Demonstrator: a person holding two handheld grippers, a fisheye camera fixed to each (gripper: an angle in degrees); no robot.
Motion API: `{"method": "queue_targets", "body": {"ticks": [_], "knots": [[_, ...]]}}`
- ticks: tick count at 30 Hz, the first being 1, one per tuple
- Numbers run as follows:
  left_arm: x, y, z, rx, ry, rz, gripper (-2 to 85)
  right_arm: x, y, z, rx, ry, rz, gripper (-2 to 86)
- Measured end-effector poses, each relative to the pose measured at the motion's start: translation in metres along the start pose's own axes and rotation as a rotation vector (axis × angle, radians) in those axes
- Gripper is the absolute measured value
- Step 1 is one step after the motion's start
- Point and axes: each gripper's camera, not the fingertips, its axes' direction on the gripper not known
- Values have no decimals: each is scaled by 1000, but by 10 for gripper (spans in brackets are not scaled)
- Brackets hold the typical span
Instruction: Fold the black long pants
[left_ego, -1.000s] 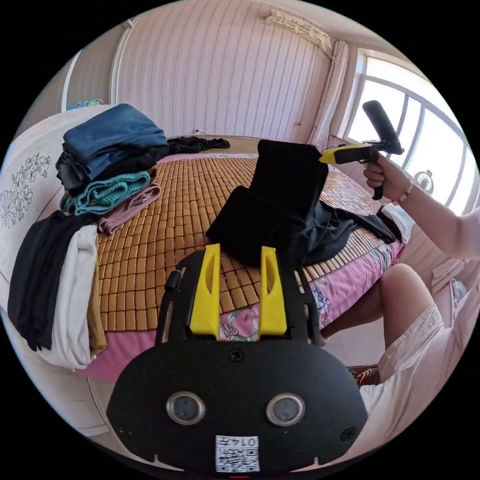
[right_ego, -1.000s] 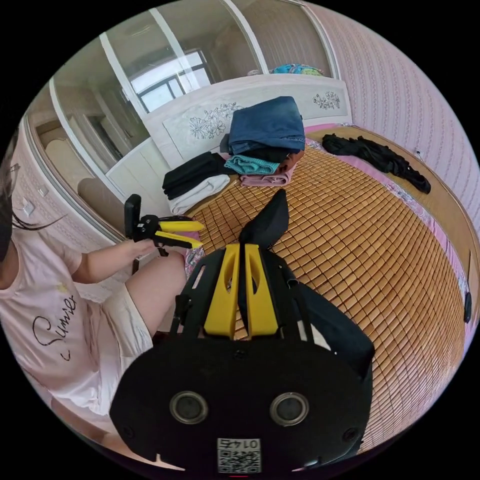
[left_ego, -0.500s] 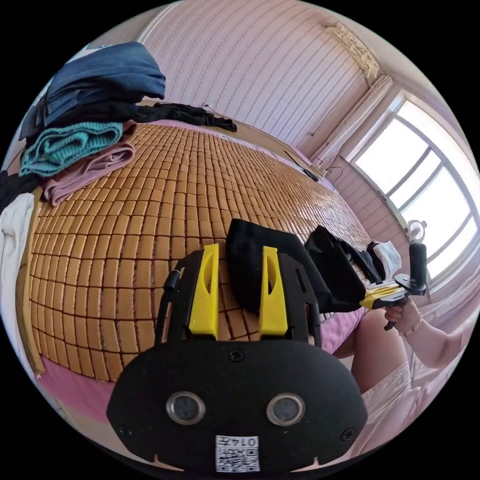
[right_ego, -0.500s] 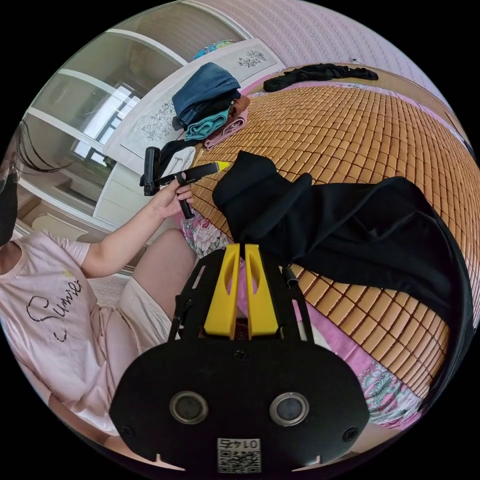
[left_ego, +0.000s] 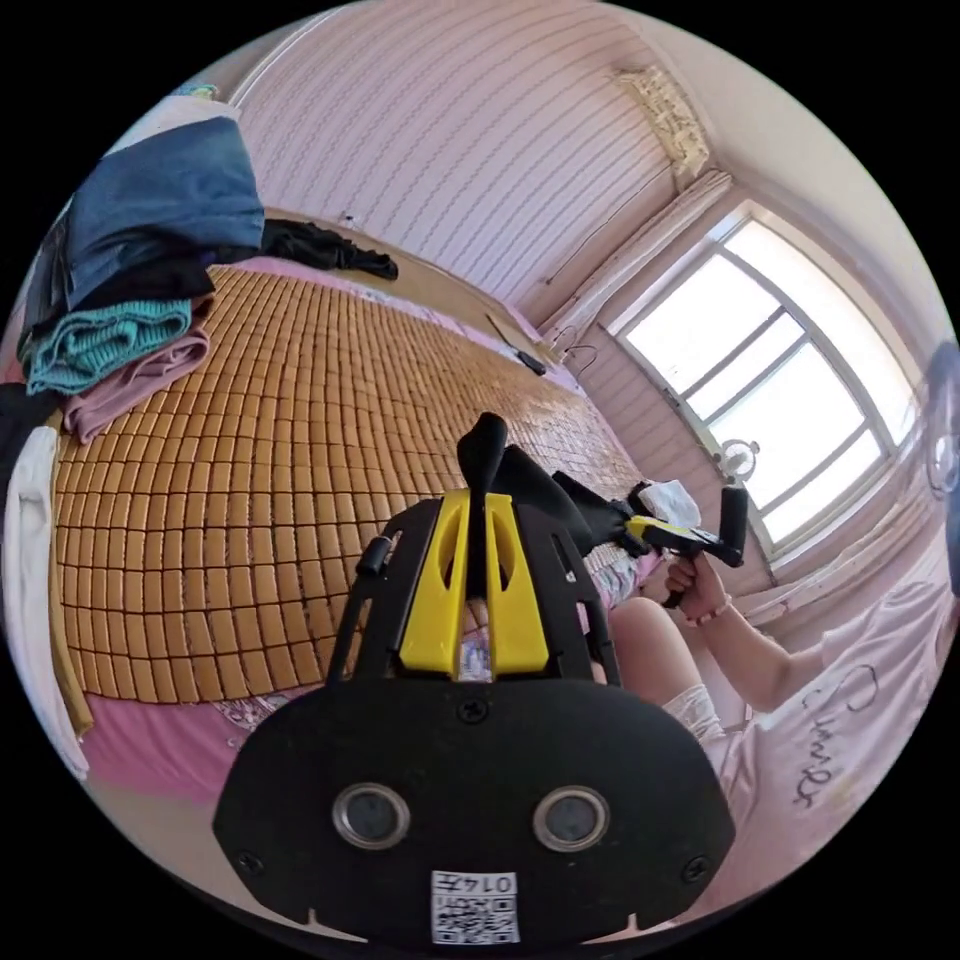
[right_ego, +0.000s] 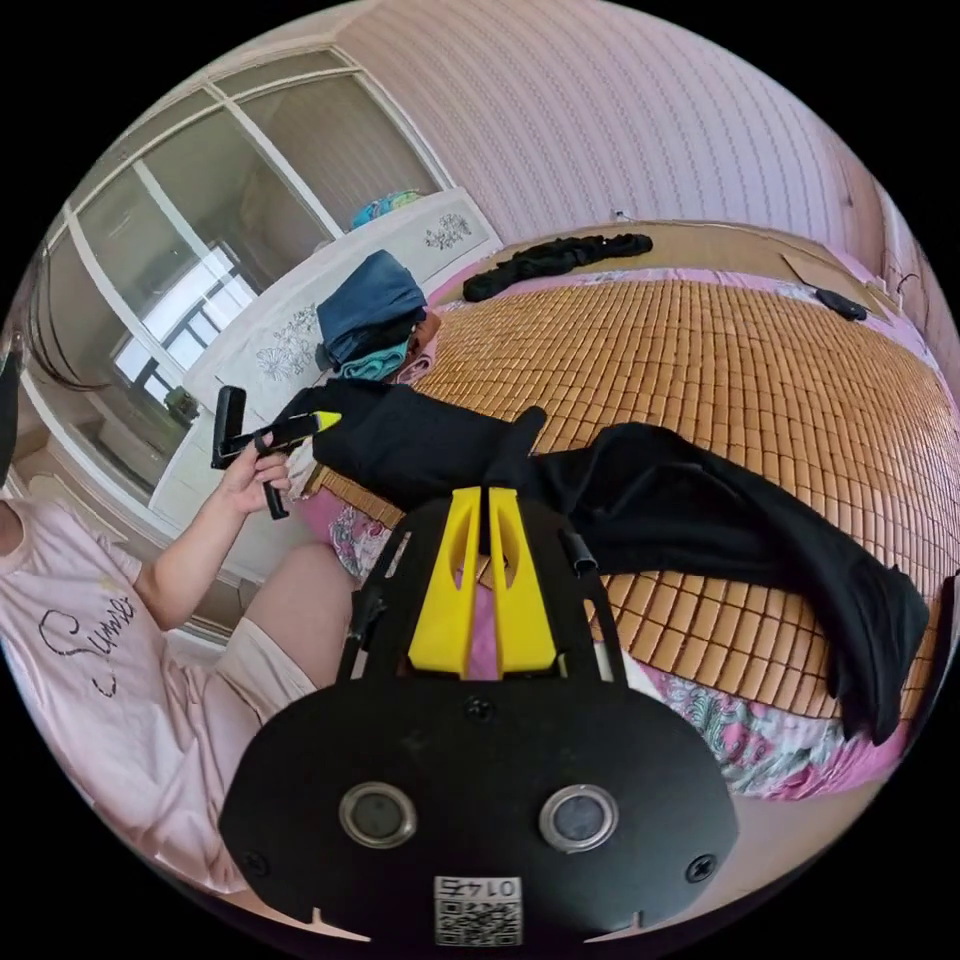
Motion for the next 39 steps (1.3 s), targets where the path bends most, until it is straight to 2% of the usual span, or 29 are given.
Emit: {"method": "queue_targets", "body": {"ticks": [4,7,11,14,15,17,19,21,24,28,31,35,39], "knots": [[82,51,-65,64,58,144,-9,-18,11,-96,274,20,-54,5],[143,72,-83,73,70,279,-9,-39,12,-156,379,67,-131,5],[210,74,-85,146,136,384,-10,-55,15,-231,506,192,-172,5],[275,63,-67,202,205,499,-10,-53,14,-309,623,231,-102,5],[308,49,-64,210,231,560,-10,-60,14,-347,714,242,-76,5],[358,27,-76,277,257,682,-10,-88,9,-404,865,241,-121,5],[406,10,-112,451,278,791,-10,-138,-7,-458,962,328,-254,5],[427,10,-132,527,242,852,-10,-164,-22,-478,962,397,-316,5],[426,21,-131,573,124,832,-10,-167,-45,-471,828,437,-337,5],[402,22,-82,382,-25,741,-10,-117,-49,-423,645,483,-197,5],[394,24,-56,295,-1,729,-10,-77,-36,-409,644,390,-64,5],[396,27,-33,258,71,728,-10,-64,-34,-411,670,400,-21,5],[404,14,-38,346,121,717,-10,-90,-87,-426,748,364,-78,4]]}}
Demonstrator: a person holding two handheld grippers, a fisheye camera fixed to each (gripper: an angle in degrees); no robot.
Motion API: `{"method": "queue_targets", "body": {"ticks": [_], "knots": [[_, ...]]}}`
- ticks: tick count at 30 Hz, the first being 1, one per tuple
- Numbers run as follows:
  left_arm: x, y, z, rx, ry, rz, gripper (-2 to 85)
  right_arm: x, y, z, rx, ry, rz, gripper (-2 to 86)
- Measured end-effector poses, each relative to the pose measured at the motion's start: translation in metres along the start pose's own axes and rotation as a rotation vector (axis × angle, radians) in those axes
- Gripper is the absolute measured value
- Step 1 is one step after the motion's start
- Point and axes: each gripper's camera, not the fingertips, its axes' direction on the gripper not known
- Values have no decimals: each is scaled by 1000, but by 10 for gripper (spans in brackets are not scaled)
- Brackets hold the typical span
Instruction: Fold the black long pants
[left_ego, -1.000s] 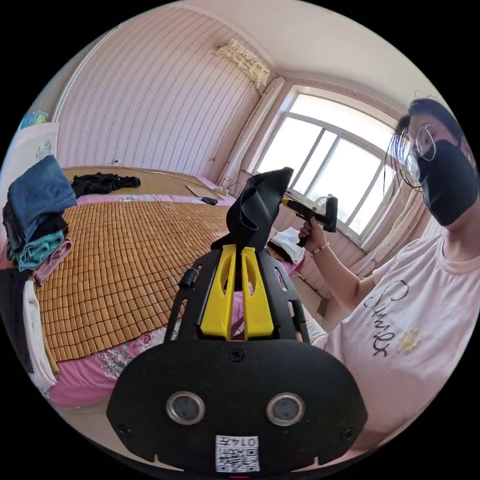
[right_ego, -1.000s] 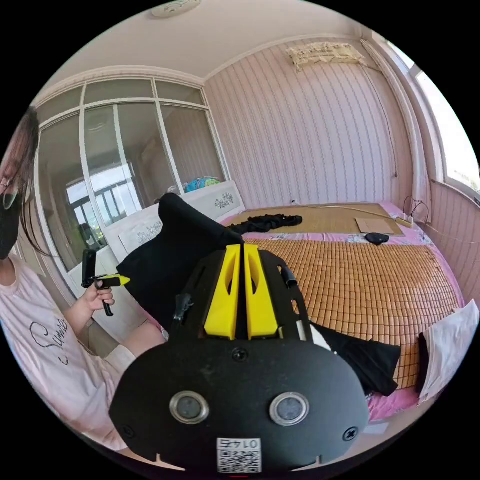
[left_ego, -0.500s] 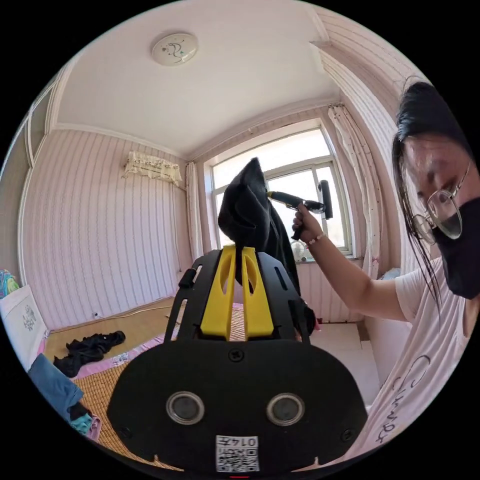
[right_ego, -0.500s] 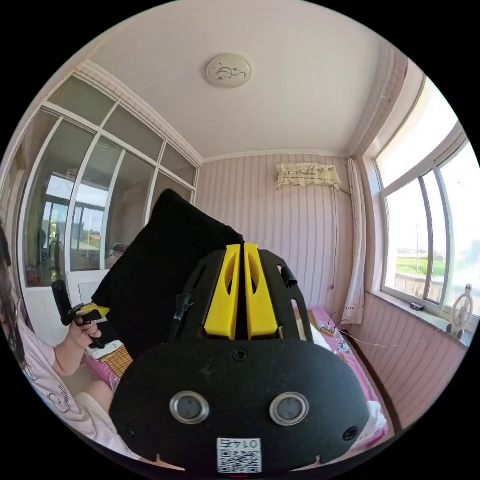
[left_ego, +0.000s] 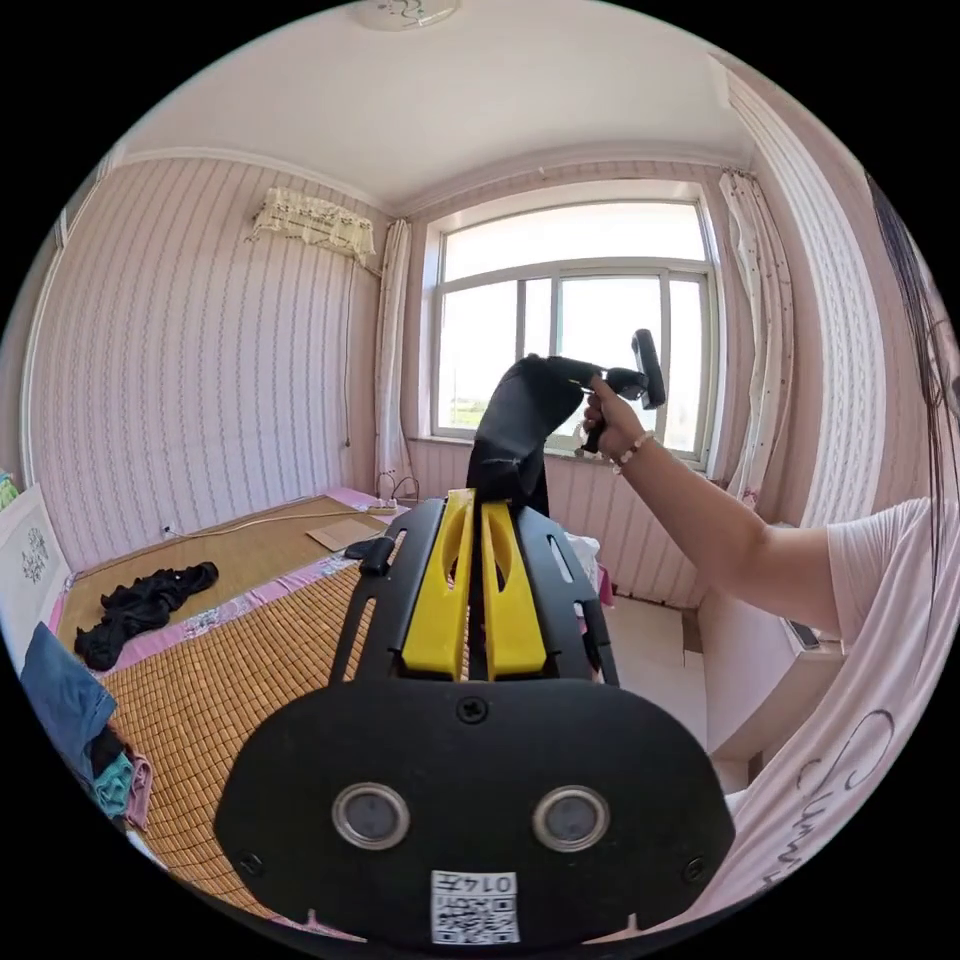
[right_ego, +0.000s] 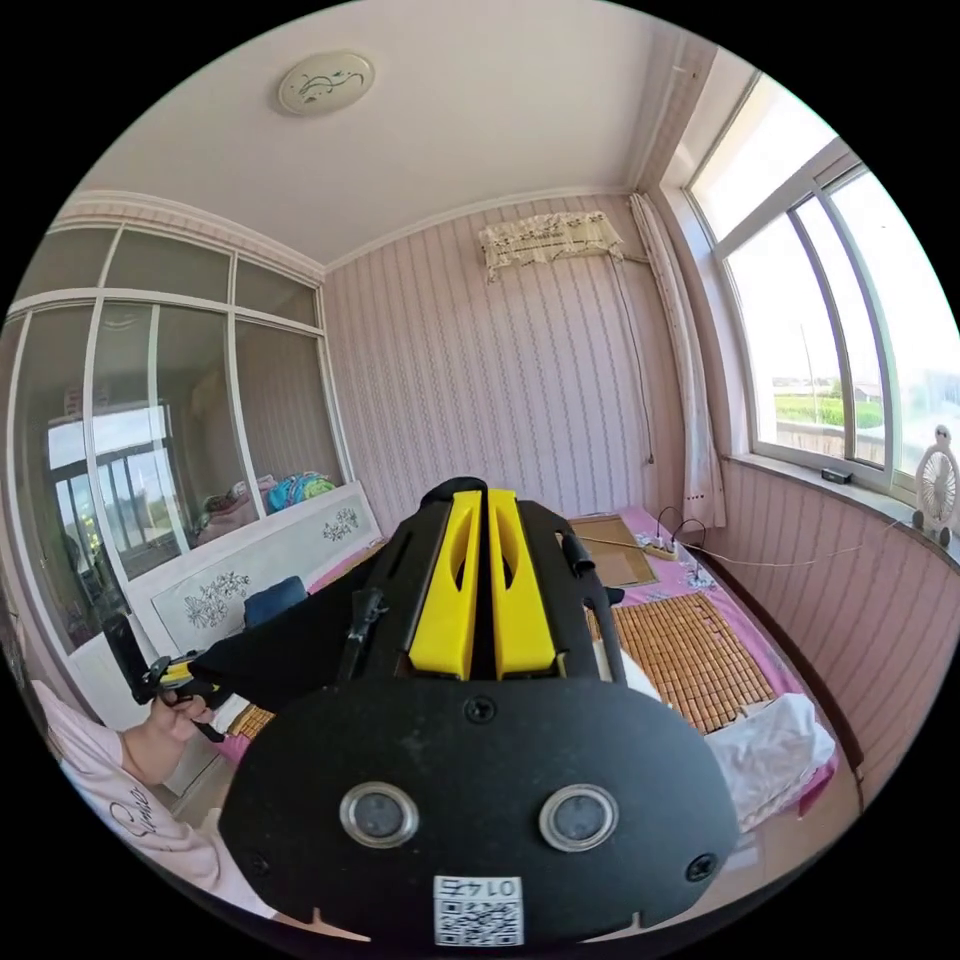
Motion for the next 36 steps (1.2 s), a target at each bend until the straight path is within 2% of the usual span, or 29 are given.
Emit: {"method": "queue_targets", "body": {"ticks": [2,4,6,9,13,16,18,21,24,27,29,31,36], "knots": [[-14,-12,-23,89,-33,-16,-10,-29,-34,33,1,-89,-44,5],[-35,-11,-65,166,-169,-12,-10,-84,-62,103,-74,-221,-151,5],[-56,8,-92,154,-301,-39,-10,-128,-59,172,-187,-314,-222,4],[-107,77,-116,30,-465,-230,-10,-195,1,298,-453,-423,-293,4],[-172,209,-120,-226,-576,-573,-10,-262,161,440,-841,-469,-324,4],[-205,284,-111,-408,-621,-698,-10,-289,264,492,-1067,-434,-357,4],[-225,315,-110,-461,-614,-783,-10,-299,299,511,-1149,-426,-373,5],[-249,332,-128,-386,-616,-871,-9,-315,300,538,-1135,-458,-375,7],[-268,320,-153,-288,-660,-851,-5,-349,278,569,-1101,-505,-425,14],[-293,329,-168,-313,-813,-874,21,-381,280,601,-1145,-591,-412,35],[-312,351,-173,-366,-845,-955,43,-384,293,613,-1172,-607,-385,56],[-324,376,-178,-449,-873,-1028,52,-368,312,610,-1174,-629,-357,70],[-309,370,-183,-493,-889,-958,50,-276,342,545,-1119,-606,-368,80]]}}
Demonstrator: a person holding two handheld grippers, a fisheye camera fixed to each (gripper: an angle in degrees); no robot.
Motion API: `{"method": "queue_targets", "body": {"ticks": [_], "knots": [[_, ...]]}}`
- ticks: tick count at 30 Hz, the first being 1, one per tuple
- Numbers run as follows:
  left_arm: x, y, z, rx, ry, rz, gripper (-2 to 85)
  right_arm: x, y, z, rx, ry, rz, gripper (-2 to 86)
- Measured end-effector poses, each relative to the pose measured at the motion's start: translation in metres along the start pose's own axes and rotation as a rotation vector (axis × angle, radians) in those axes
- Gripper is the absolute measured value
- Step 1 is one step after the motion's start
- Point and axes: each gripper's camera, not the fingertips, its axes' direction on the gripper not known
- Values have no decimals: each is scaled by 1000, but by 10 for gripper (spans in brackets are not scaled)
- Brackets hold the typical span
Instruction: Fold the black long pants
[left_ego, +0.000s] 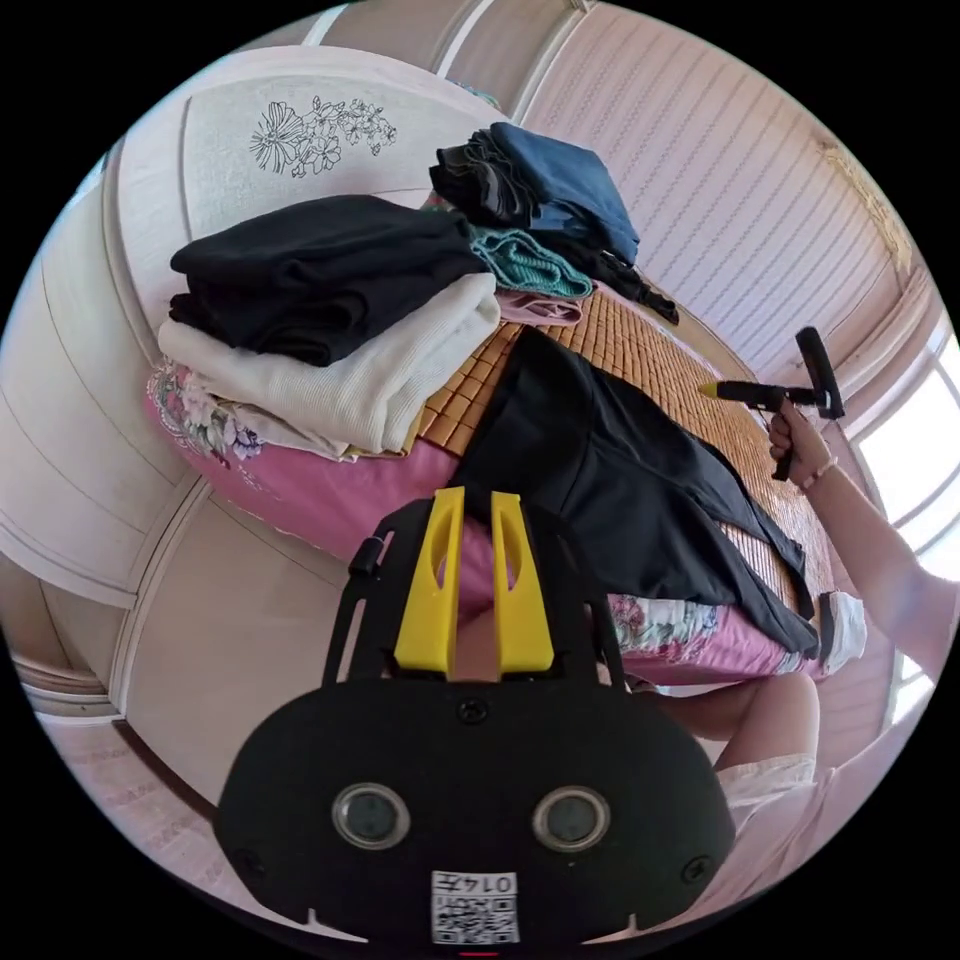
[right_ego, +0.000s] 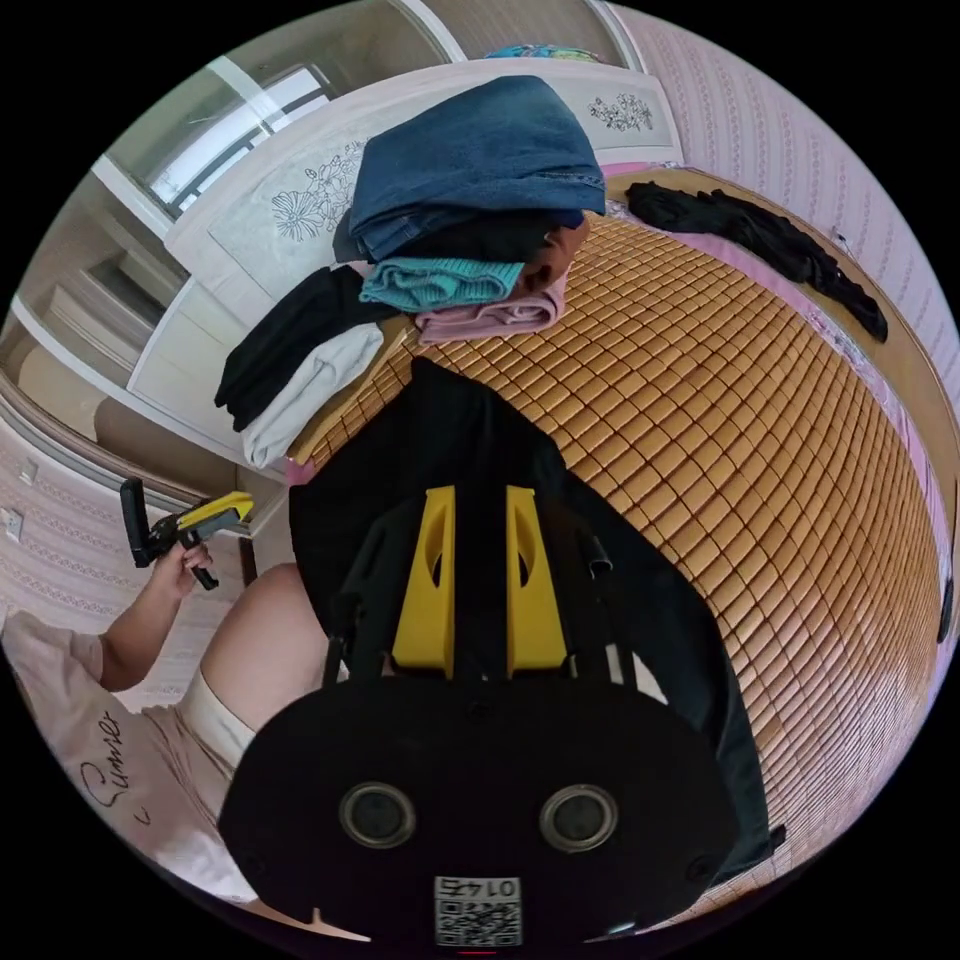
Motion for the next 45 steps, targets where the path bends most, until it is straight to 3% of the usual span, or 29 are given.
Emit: {"method": "queue_targets", "body": {"ticks": [5,7,10,13,16,19,22,26,30,34,38,40,42,45], "knots": [[67,0,-19,42,36,324,26,51,163,-55,77,143,267,80],[118,0,0,-36,93,535,-2,77,246,-88,174,209,509,73],[179,-4,33,-130,215,639,-4,101,328,-123,271,333,733,79],[252,-12,52,-126,344,733,6,126,386,-151,339,467,931,111],[331,-22,74,-150,371,848,31,151,414,-169,366,542,996,136],[400,-31,99,-149,362,959,53,180,431,-167,284,493,1070,133],[451,-35,136,-185,258,1035,71,195,436,-169,255,375,1025,57],[481,-31,175,-225,124,1078,73,194,436,-185,278,379,952,22],[494,-21,204,-302,-9,1187,65,167,410,-268,354,550,702,13],[495,-23,204,-290,38,1194,55,212,369,-334,140,611,553,12],[496,-32,201,-320,98,1148,57,299,367,-340,76,611,652,27],[494,-42,190,-302,188,1102,57,338,390,-326,97,553,815,54],[492,-51,182,-286,222,1067,59,341,411,-312,196,429,852,64],[489,-65,178,-251,200,1056,59,327,444,-278,268,415,911,28]]}}
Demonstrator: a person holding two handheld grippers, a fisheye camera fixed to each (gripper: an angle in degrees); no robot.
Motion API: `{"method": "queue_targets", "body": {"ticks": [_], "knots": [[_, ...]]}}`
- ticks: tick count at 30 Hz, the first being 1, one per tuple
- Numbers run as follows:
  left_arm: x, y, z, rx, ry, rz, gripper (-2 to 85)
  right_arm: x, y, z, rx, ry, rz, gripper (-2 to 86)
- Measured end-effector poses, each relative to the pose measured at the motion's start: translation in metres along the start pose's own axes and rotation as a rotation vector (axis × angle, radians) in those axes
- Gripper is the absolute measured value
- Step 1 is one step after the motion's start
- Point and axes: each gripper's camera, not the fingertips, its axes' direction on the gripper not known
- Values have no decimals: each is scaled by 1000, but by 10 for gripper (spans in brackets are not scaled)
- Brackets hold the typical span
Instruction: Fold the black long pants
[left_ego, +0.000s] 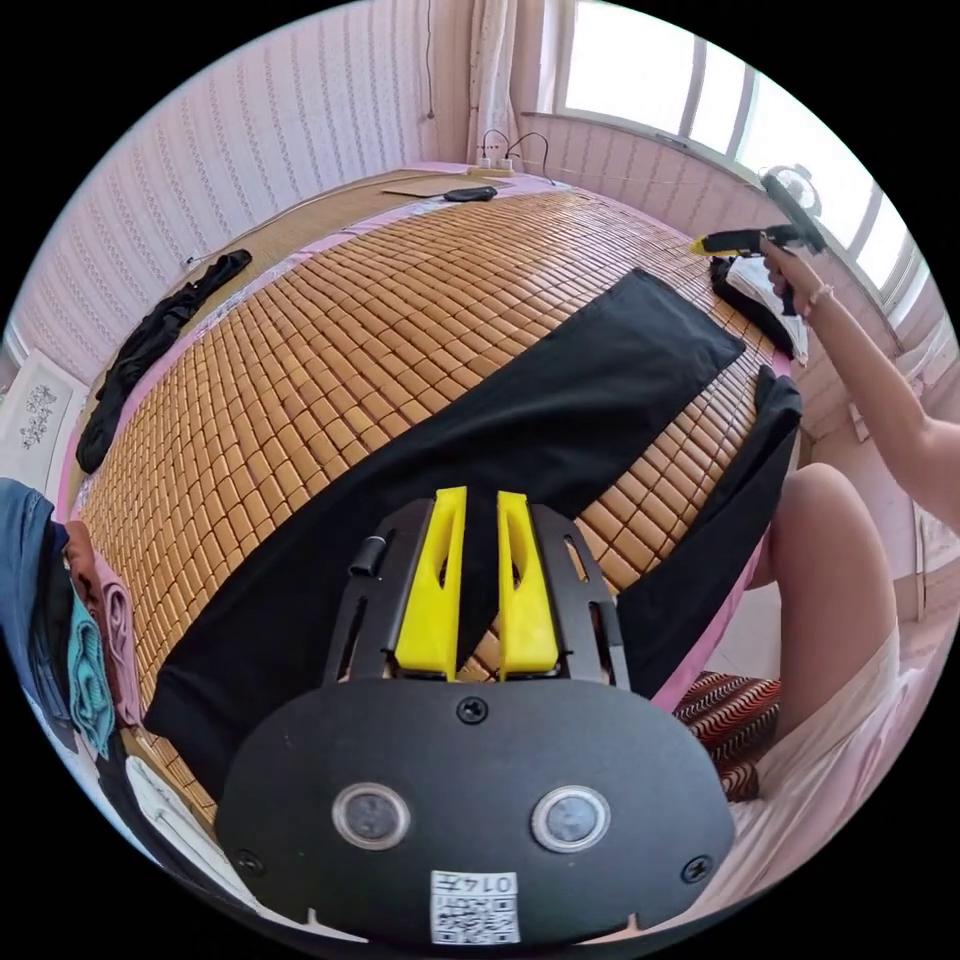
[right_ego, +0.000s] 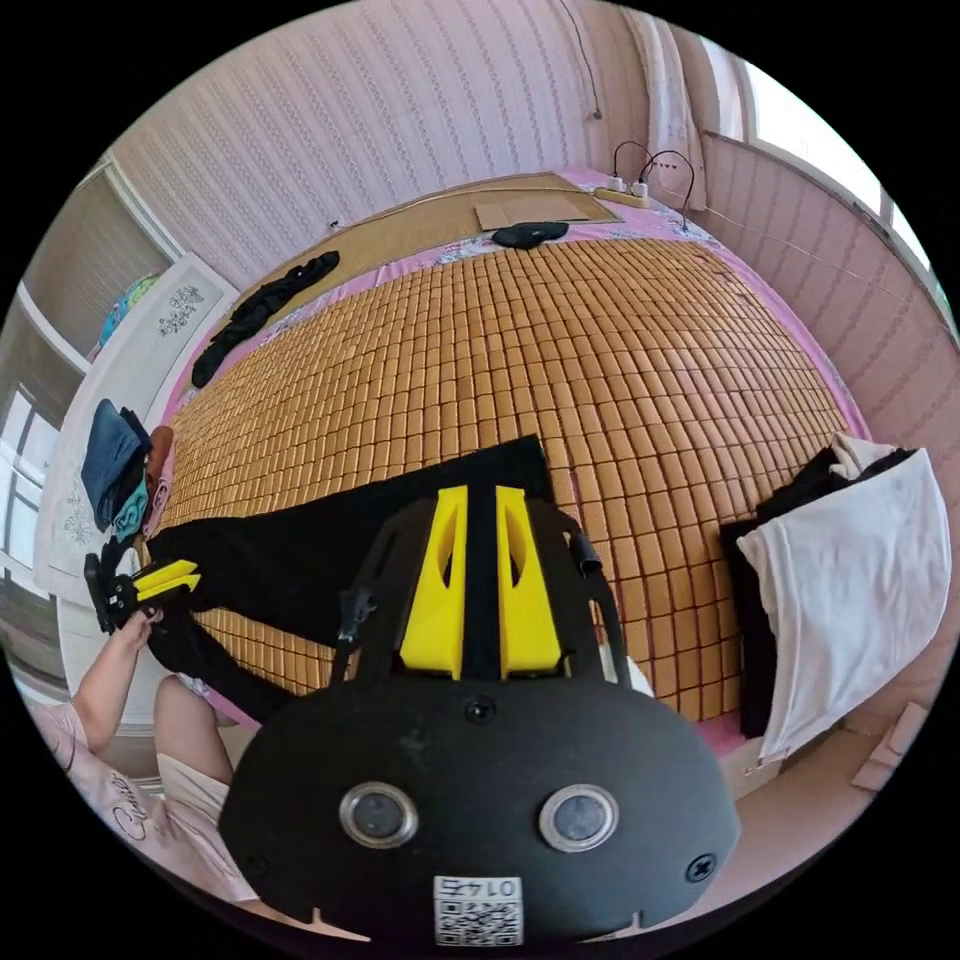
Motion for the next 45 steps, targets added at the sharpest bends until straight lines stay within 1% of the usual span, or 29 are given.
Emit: {"method": "queue_targets", "body": {"ticks": [2,5,6,8,9,12,15,17,18,20,21,23,25,27,30,33,35,36,38,39,41,43,45], "knots": [[-11,-3,4,-20,-30,-15,60,7,17,16,-6,18,8,11],[-31,-9,14,-33,-47,-79,59,21,22,42,-79,51,-8,2],[-37,-9,24,-51,-54,-93,58,24,20,52,-116,85,-21,0],[-44,-9,43,-124,-47,-123,55,29,18,54,-103,114,-49,-2],[-48,-7,45,-78,-41,-138,50,32,15,54,-83,131,-66,-2],[-60,-4,48,-35,-23,-186,37,41,7,57,-53,141,-100,-3],[-63,2,50,18,-32,-224,27,57,-2,59,-69,104,-61,-3],[-66,4,49,21,-24,-262,32,68,-2,53,-105,37,-50,-2],[-68,5,46,10,-1,-294,40,74,5,40,-79,-23,-65,-1],[-63,8,35,14,55,-265,47,84,30,10,14,-37,-52,1],[-53,15,23,38,86,-216,50,92,52,-10,59,-20,-27,3],[-24,29,6,54,129,-90,55,102,93,-36,106,-17,-23,10],[23,56,-14,50,182,62,61,114,149,-59,151,-18,32,32],[53,78,-22,62,230,124,65,121,184,-63,145,-47,67,66],[82,97,-12,13,213,173,79,135,221,-56,109,-26,164,98],[92,102,10,-66,177,166,81,150,230,-45,121,-37,234,108],[96,104,10,-50,143,176,78,156,227,-35,91,-73,226,79],[97,105,9,-60,135,183,65,162,224,-29,41,-103,264,45],[99,106,5,-74,134,188,23,168,228,-40,109,-157,291,19],[99,108,-1,-68,113,189,2,169,234,-56,189,-178,289,14],[99,112,-16,-15,104,201,-5,169,240,-84,273,-200,279,10],[97,117,-41,60,108,215,-6,164,234,-124,370,-196,198,10],[91,120,-62,140,119,194,-4,161,217,-143,369,-162,139,14]]}}
